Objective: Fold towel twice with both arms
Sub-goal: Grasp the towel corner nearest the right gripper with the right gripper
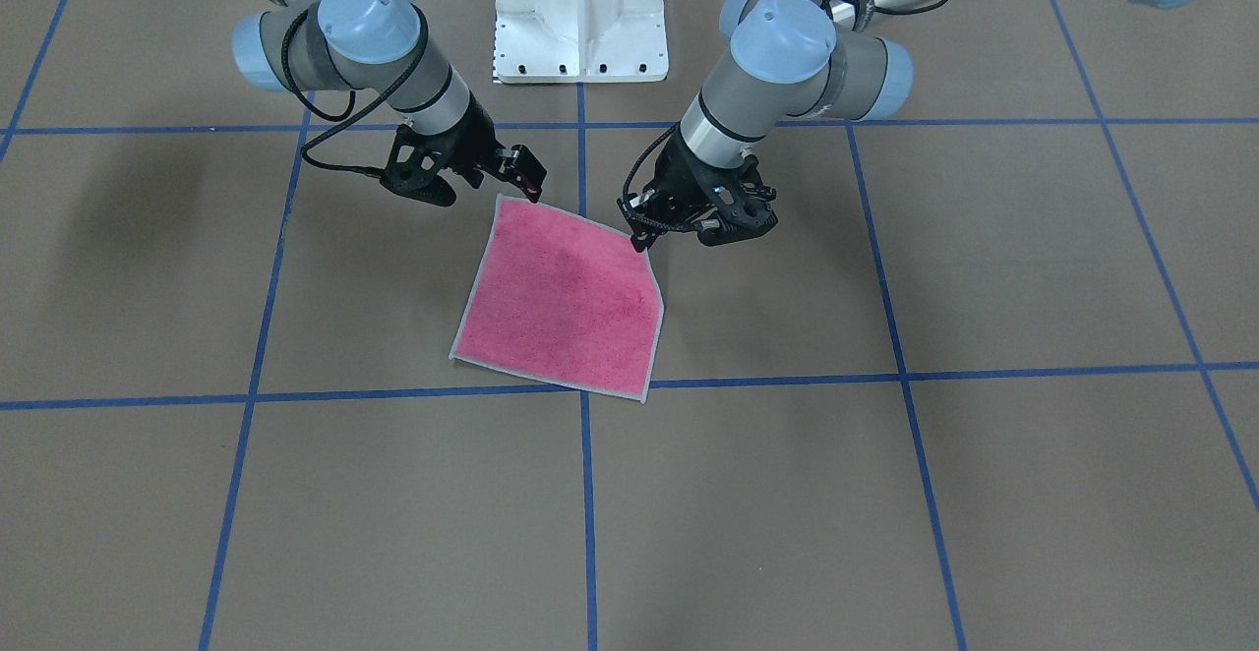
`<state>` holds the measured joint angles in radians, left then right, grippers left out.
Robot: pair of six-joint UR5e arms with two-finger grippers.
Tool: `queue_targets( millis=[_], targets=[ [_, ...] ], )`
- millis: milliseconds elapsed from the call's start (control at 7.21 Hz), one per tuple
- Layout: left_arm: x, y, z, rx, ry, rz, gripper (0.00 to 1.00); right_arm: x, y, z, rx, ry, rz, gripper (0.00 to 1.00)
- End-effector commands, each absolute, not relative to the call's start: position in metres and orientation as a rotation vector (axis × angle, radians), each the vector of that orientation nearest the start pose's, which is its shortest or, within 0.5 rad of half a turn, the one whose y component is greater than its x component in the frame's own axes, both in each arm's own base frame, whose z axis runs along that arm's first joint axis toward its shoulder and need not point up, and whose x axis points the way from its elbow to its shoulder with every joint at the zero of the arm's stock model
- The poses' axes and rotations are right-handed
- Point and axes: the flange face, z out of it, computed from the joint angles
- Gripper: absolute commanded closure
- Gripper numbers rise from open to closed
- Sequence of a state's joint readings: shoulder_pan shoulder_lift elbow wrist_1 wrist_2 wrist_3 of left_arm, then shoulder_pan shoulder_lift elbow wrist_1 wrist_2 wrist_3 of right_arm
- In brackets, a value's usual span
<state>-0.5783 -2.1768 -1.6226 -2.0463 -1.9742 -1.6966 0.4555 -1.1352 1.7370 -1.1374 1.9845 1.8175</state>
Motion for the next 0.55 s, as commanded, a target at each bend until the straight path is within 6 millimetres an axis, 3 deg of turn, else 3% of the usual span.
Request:
queue_targets(
  millis=[0,277,416],
  targets=[
    [0.5162,-0.4495,0.2211,-0.100,1.174,-0.393,1.00,-0.5311,-0.3661,0.2955,-0.294,-1.046,0.499,0.03],
    [0.5162,-0.4495,0.2211,-0.100,1.174,-0.393,1.00,-0.5315,-0.3689,0.2946,-0.290,-1.046,0.547,0.04],
    [0.5163,-0.4493,0.2211,-0.102,1.174,-0.392,1.00,-0.5322,-0.3704,0.2952,-0.287,-1.044,0.565,0.09]
  ],
)
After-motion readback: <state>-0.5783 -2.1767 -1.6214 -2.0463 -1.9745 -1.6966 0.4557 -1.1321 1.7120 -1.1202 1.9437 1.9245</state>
